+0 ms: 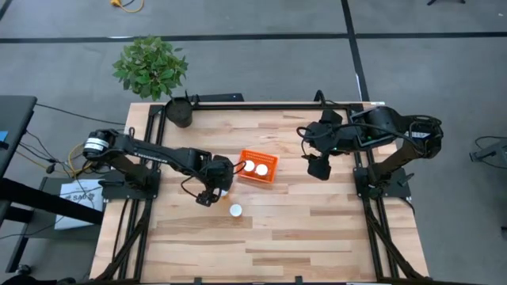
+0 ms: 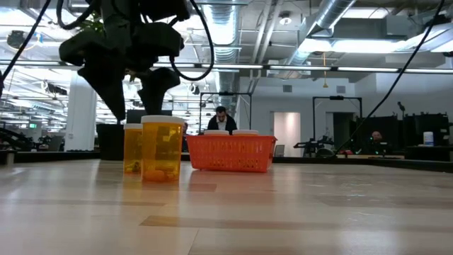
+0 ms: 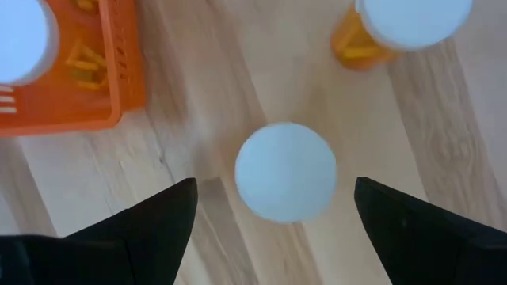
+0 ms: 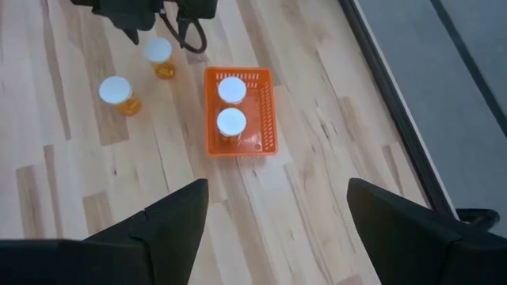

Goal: Pick and place pill bottles into a basket
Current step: Put the orange pill bottle into the orange basket

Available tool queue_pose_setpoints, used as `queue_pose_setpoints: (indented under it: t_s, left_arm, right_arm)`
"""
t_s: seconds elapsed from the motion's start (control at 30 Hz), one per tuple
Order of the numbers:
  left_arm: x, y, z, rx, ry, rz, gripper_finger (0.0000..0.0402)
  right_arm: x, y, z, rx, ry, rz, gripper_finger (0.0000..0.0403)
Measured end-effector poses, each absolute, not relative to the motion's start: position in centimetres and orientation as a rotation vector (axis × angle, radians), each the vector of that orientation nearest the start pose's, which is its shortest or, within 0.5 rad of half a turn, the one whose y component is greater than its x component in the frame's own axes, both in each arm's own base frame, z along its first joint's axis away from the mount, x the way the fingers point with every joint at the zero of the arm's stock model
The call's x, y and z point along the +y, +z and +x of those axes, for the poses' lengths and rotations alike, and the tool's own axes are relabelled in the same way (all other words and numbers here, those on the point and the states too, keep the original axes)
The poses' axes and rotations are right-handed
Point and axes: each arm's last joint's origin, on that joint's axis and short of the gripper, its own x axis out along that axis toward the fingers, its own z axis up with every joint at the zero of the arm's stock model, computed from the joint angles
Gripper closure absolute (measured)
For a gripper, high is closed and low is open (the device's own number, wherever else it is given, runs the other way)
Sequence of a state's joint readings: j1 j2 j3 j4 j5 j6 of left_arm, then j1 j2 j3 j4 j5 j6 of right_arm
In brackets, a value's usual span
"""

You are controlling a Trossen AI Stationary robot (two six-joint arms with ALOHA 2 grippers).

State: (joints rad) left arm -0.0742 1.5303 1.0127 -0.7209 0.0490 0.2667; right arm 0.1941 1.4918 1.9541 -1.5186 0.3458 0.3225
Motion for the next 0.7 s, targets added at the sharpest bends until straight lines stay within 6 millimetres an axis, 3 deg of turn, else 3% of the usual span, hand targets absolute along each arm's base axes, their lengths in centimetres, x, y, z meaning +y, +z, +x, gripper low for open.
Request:
queue_pose_setpoints:
  t_s: [0.7]
  left_arm:
    - [-2.7, 19.8, 29.3, 1.242, -0.322, 0.253, 0.0069]
  right_arm:
    - [3.6, 44.6, 23.4, 0.997, -0.298, 0.001, 0.0106]
